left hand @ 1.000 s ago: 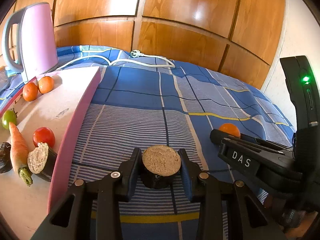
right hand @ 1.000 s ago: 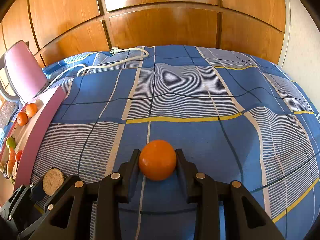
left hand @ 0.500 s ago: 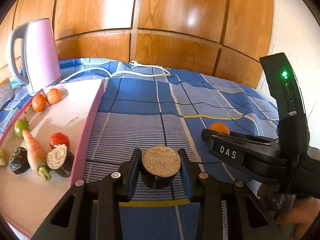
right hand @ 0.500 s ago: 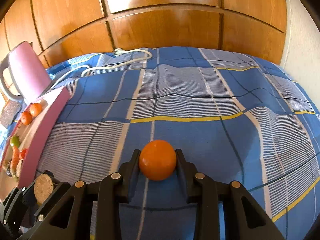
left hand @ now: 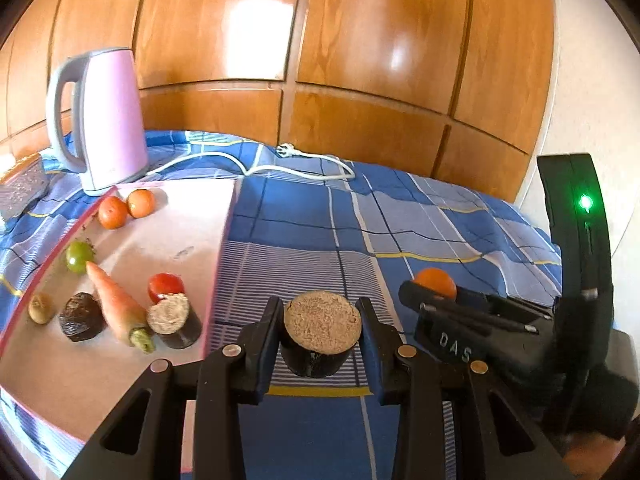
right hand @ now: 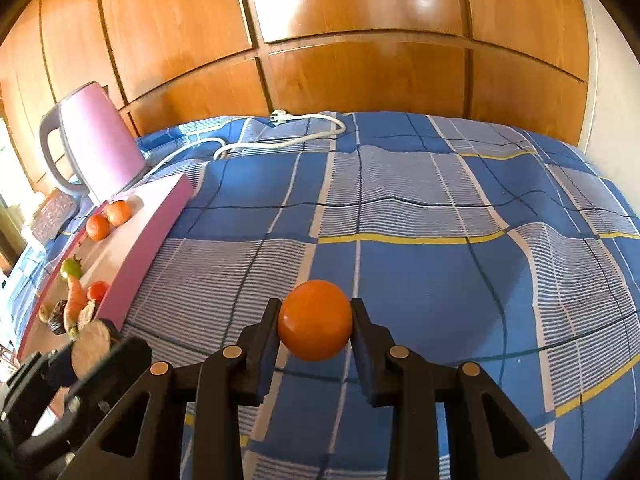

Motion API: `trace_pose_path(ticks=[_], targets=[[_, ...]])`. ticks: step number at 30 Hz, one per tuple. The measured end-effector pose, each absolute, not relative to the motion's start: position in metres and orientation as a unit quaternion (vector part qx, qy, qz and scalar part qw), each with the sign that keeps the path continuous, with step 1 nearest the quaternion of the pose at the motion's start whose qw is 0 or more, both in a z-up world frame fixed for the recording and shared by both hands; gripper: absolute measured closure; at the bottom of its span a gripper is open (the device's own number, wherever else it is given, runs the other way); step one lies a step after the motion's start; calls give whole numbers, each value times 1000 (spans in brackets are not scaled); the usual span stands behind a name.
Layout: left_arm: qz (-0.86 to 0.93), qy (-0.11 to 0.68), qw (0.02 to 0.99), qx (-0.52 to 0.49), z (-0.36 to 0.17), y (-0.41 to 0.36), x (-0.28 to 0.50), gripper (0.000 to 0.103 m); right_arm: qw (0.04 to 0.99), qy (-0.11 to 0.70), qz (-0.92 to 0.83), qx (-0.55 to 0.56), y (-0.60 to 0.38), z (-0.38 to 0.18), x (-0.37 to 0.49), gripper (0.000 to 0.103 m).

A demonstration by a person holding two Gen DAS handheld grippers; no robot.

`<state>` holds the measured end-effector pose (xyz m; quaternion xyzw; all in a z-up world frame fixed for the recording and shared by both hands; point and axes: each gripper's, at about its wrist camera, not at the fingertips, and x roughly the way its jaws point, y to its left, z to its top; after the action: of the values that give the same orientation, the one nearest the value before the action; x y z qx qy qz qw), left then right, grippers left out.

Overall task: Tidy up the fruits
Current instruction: 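Carry the cut fruit with the left tool while the right tool carries the orange to the tray, then open the left tool to drop the cut fruit while the right tool releases the orange in the tray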

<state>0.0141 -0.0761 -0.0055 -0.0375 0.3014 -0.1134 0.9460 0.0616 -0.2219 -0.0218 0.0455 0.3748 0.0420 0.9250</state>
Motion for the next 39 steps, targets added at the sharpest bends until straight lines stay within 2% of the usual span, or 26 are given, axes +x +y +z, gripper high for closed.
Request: trace_pose_path(ticks=[20, 39], targets=[[38, 279, 955, -90, 26, 6, 5, 66, 924, 359, 115, 58, -151, 15, 50, 69], [131, 299, 935, -137, 19, 73, 25, 66, 900, 378, 210, 54, -74, 35, 82, 69]])
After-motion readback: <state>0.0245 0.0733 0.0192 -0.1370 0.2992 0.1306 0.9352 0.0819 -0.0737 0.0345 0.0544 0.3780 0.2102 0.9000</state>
